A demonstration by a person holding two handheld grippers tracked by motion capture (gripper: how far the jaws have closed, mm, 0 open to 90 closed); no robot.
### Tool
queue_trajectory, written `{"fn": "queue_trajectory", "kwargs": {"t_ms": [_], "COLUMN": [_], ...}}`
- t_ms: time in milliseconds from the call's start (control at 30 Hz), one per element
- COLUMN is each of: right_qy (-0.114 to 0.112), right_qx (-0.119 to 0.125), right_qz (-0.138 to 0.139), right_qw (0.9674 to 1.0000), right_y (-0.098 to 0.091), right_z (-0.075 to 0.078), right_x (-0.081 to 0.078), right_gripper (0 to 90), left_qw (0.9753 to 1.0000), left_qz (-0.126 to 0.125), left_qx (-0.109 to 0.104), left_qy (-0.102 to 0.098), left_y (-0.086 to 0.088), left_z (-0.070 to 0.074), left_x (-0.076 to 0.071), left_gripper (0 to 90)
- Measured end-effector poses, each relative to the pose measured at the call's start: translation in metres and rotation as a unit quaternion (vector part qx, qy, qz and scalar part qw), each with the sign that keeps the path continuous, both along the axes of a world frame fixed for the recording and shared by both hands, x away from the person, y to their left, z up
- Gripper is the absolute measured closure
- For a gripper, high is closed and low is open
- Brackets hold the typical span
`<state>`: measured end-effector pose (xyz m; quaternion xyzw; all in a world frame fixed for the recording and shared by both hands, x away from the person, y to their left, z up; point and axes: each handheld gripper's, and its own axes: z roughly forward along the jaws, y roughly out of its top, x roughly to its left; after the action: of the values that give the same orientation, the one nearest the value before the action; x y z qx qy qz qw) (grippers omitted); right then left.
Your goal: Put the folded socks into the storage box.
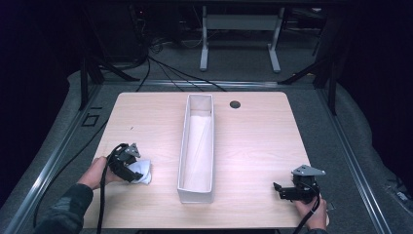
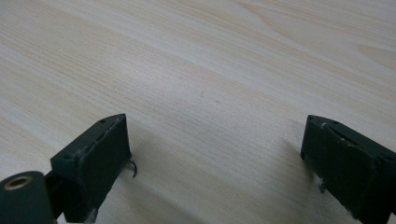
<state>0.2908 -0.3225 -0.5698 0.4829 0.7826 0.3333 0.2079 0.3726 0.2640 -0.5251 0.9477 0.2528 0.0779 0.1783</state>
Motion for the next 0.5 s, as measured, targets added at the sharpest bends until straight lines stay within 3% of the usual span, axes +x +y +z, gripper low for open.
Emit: {"fn": "queue_trajectory", "kwargs": {"t_ms": [133, 300, 500], "right_qy": [-0.001, -0.001, -0.001], "right_qx": [0.000, 0.000, 0.001], "right_qz": [-0.001, -0.001, -0.001], "right_qw": [1.0000, 1.0000, 1.0000], "right_y": [-0.0001, -0.0001, -0.0002], "right_z": [0.0000, 0.0000, 0.0001], "right_x": [0.0000, 0.0000, 0.0002], "right_gripper": [7.9, 8.0, 8.0], "left_qw": [0.9999, 0.9994, 0.9989], "left_qz": [-0.002, 0.014, 0.033], "left_qx": [-0.011, -0.030, -0.031], "left_qy": [0.003, -0.002, -0.008], "left_y": [0.0022, 0.0059, 0.0049], "left_z": [-0.0004, -0.0016, -0.0006], "left_x": [-0.0006, -0.0047, -0.0071], "left_gripper": [46.9, 54.2, 61.8]}}
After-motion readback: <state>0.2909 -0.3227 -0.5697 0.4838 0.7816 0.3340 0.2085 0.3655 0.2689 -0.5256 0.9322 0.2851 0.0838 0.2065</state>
